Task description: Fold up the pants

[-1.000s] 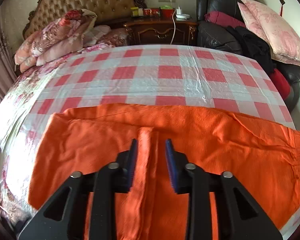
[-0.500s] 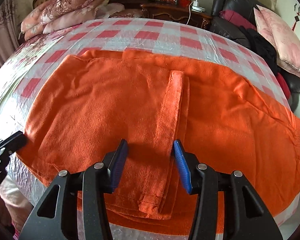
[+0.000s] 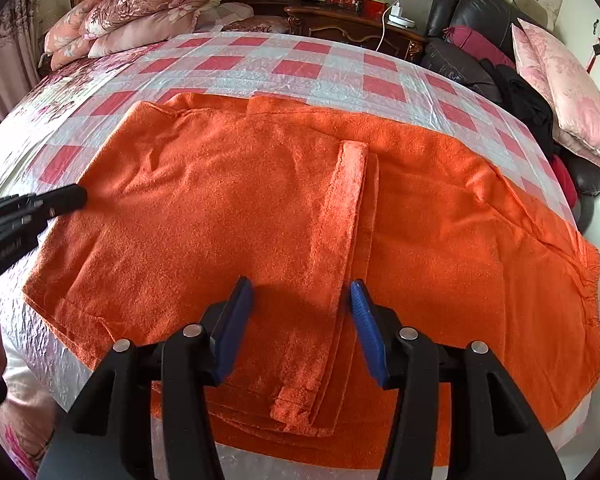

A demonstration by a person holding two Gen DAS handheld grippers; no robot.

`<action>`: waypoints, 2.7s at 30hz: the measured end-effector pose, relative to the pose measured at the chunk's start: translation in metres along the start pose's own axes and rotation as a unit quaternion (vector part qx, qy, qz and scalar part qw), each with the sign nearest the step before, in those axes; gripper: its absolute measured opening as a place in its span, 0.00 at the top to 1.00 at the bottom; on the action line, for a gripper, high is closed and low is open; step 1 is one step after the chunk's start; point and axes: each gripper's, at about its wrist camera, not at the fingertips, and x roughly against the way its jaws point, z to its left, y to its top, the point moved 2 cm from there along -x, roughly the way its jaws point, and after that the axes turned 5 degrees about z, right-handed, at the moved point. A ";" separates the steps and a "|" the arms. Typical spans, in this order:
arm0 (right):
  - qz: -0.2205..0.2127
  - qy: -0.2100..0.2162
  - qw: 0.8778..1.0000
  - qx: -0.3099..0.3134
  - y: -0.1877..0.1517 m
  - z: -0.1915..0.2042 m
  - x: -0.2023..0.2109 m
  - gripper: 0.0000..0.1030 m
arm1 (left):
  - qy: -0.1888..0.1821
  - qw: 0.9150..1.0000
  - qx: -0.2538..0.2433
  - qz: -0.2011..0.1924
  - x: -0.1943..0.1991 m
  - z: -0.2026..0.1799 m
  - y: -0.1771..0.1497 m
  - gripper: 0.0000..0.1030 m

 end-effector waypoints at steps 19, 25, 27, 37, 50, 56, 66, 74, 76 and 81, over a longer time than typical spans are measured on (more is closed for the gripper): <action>0.006 0.006 1.000 -0.008 0.001 -0.006 -0.002 0.39 | -0.086 0.983 0.163 0.004 0.018 0.052 -0.026 0.60; 0.008 0.015 1.000 -0.017 0.000 -0.013 -0.005 0.33 | -0.121 0.978 0.167 0.022 0.036 0.034 -0.069 0.62; 0.011 0.014 1.000 -0.019 0.001 -0.014 -0.005 0.32 | -0.123 0.979 0.161 0.022 0.037 0.028 -0.072 0.62; 0.022 0.005 1.000 0.006 0.031 0.005 0.012 0.31 | -0.148 0.974 0.171 0.025 0.039 0.024 -0.078 0.84; 0.152 0.100 0.974 0.136 0.124 0.137 -0.005 0.26 | 0.007 0.999 0.000 -0.052 0.083 -0.050 -0.064 0.92; 0.175 0.070 0.969 0.161 0.118 0.153 -0.029 0.92 | -0.053 0.995 0.053 -0.069 0.090 -0.038 -0.066 0.86; 0.150 0.104 0.977 0.111 0.113 0.126 -0.017 0.95 | -0.148 0.973 0.179 -0.020 0.052 -0.008 -0.077 0.52; 0.148 0.145 0.976 0.070 0.137 0.158 -0.018 0.95 | -0.068 0.984 0.152 -0.061 0.089 0.016 -0.072 0.93; 0.139 0.189 0.970 0.058 0.146 0.171 -0.007 0.95 | -0.020 0.990 0.118 -0.080 0.111 0.015 -0.060 0.93; 0.091 0.336 0.937 0.011 0.177 0.121 0.054 0.95 | 0.035 0.989 -0.038 -0.137 0.165 -0.066 -0.022 0.93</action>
